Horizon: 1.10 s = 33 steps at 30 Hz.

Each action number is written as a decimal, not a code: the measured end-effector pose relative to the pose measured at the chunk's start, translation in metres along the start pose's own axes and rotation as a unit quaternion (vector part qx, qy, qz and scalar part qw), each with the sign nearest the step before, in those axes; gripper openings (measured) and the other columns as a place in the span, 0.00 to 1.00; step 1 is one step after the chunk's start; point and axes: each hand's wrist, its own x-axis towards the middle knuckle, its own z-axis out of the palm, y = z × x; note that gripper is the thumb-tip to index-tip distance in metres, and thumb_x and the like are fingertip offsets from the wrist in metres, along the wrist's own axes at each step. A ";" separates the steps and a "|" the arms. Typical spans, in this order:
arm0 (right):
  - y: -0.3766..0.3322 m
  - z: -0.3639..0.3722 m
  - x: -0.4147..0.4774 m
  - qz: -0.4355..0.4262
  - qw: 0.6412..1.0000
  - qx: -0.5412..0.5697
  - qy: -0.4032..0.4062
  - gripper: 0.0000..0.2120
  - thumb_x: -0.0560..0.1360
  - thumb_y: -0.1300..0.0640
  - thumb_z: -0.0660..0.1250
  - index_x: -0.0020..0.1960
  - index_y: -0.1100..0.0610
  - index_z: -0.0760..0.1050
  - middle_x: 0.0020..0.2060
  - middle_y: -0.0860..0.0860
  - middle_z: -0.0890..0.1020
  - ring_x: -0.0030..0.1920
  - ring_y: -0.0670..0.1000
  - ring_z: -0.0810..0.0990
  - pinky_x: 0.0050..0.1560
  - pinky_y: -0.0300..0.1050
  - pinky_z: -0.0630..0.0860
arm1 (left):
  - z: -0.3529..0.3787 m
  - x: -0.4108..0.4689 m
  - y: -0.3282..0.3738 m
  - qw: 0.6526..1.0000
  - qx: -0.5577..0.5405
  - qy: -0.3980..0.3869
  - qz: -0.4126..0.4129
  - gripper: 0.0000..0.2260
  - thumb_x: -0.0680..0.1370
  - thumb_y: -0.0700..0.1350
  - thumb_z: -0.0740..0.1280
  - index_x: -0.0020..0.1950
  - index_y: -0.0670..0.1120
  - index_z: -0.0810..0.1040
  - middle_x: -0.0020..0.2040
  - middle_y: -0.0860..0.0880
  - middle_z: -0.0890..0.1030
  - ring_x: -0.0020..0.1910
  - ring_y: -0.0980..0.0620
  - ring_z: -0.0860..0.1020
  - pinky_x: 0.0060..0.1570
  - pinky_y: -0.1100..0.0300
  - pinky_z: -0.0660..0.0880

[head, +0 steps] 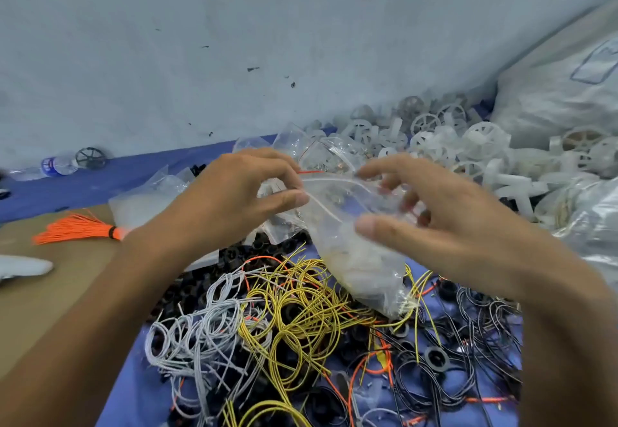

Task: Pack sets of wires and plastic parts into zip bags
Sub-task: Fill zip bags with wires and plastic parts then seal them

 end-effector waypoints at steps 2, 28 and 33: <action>-0.008 -0.003 -0.007 -0.012 0.997 -0.046 -0.059 0.28 0.65 0.20 0.58 0.63 0.25 0.64 0.61 0.32 0.66 0.61 0.34 0.68 0.55 0.39 0.68 | -0.001 0.004 0.004 0.999 -0.040 0.018 -0.015 0.09 0.74 0.60 0.70 0.43 0.56 0.81 0.45 0.62 0.82 0.46 0.62 0.79 0.46 0.60 0.73; 0.011 0.023 0.029 -0.023 0.962 0.130 0.241 0.05 0.78 0.51 0.62 0.49 0.44 0.76 0.42 0.41 0.82 0.45 0.45 0.80 0.45 0.42 0.76 | 0.019 -0.040 -0.009 0.912 -0.285 0.286 -0.067 0.11 0.73 0.50 0.76 0.53 0.59 0.80 0.46 0.55 0.85 0.46 0.54 0.83 0.47 0.60 0.79; 0.010 0.029 0.031 -0.038 0.957 0.158 0.242 0.05 0.78 0.50 0.62 0.50 0.45 0.77 0.43 0.47 0.82 0.45 0.51 0.80 0.44 0.44 0.77 | 0.026 -0.040 -0.009 0.890 -0.309 0.327 -0.076 0.12 0.72 0.47 0.75 0.53 0.58 0.79 0.45 0.55 0.85 0.39 0.51 0.81 0.42 0.62 0.79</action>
